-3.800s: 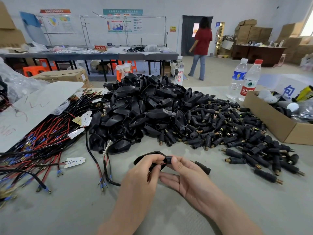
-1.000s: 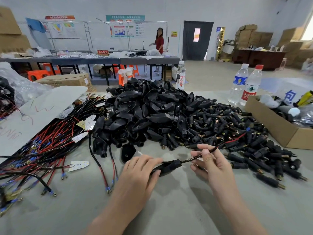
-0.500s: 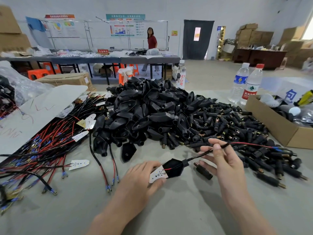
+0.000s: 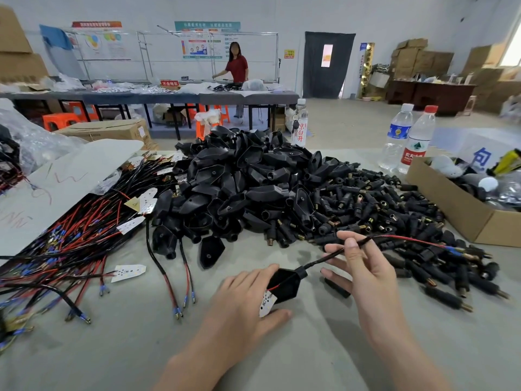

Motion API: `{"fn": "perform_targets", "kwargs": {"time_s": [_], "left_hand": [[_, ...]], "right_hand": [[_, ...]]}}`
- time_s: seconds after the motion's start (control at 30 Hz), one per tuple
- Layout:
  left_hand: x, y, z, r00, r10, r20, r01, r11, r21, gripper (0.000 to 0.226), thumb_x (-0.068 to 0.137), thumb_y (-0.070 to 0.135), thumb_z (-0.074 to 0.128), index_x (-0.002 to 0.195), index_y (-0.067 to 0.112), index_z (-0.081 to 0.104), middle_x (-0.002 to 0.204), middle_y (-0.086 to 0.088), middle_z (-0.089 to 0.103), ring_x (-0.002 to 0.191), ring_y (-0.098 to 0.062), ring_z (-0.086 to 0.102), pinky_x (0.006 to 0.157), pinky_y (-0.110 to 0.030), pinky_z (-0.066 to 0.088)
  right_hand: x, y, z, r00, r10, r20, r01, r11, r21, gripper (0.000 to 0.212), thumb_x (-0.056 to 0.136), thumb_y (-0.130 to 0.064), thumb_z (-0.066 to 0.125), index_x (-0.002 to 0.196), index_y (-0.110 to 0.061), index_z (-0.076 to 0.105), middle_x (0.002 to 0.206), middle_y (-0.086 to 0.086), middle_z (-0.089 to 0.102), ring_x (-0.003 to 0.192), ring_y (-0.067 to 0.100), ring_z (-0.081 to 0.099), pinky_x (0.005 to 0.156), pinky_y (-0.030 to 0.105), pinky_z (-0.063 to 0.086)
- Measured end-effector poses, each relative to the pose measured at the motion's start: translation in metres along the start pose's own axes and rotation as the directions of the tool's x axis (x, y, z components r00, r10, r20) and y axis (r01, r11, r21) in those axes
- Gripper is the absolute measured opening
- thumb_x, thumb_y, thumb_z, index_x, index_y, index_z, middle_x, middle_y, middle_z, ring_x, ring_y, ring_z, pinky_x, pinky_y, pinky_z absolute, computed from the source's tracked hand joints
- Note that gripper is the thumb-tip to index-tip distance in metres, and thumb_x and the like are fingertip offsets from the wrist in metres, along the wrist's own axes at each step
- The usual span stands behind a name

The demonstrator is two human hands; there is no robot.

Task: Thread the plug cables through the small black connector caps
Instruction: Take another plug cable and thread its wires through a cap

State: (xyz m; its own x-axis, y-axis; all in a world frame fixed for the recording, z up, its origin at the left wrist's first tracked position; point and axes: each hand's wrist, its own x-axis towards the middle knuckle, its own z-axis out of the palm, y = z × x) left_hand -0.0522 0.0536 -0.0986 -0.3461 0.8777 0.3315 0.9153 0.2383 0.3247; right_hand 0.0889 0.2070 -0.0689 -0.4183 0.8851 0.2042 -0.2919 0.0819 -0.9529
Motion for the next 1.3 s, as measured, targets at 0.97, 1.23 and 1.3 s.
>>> {"fn": "perform_targets", "kwargs": {"time_s": [0.97, 1.23, 1.3], "left_hand": [[-0.006, -0.003, -0.016, 0.999, 0.007, -0.038, -0.010, 0.997, -0.076, 0.024, 0.099, 0.042, 0.053, 0.120, 0.032, 0.060, 0.114, 0.023, 0.060, 0.108, 0.000, 0.052, 0.096, -0.024, 0.040], [-0.004, -0.002, -0.015, 0.994, -0.101, -0.031, 0.092, 0.974, -0.209, 0.017, 0.102, 0.028, 0.051, 0.115, 0.035, 0.059, 0.106, 0.031, 0.056, 0.108, 0.006, 0.049, 0.097, -0.021, 0.038], [-0.004, -0.006, -0.015, 0.990, -0.138, -0.023, 0.129, 0.965, -0.229, 0.018, 0.103, 0.027, 0.049, 0.114, 0.037, 0.058, 0.107, 0.033, 0.056, 0.109, 0.009, 0.047, 0.097, -0.018, 0.037]], "right_hand": [[0.013, 0.005, -0.021, 0.974, 0.115, -0.193, -0.127, 0.991, -0.051, 0.020, 0.106, -0.027, 0.047, 0.106, -0.023, 0.067, 0.078, -0.007, 0.073, 0.079, 0.015, 0.069, 0.057, 0.026, 0.058], [0.013, 0.003, -0.023, 0.961, 0.166, -0.222, -0.172, 0.985, -0.008, 0.030, 0.106, -0.039, 0.042, 0.104, -0.022, 0.067, 0.083, -0.002, 0.076, 0.078, 0.021, 0.070, 0.057, 0.027, 0.058], [0.013, 0.002, -0.025, 0.959, 0.164, -0.231, -0.169, 0.986, -0.001, 0.034, 0.106, -0.041, 0.040, 0.104, -0.020, 0.067, 0.082, -0.001, 0.076, 0.076, 0.021, 0.069, 0.057, 0.028, 0.059]]}}
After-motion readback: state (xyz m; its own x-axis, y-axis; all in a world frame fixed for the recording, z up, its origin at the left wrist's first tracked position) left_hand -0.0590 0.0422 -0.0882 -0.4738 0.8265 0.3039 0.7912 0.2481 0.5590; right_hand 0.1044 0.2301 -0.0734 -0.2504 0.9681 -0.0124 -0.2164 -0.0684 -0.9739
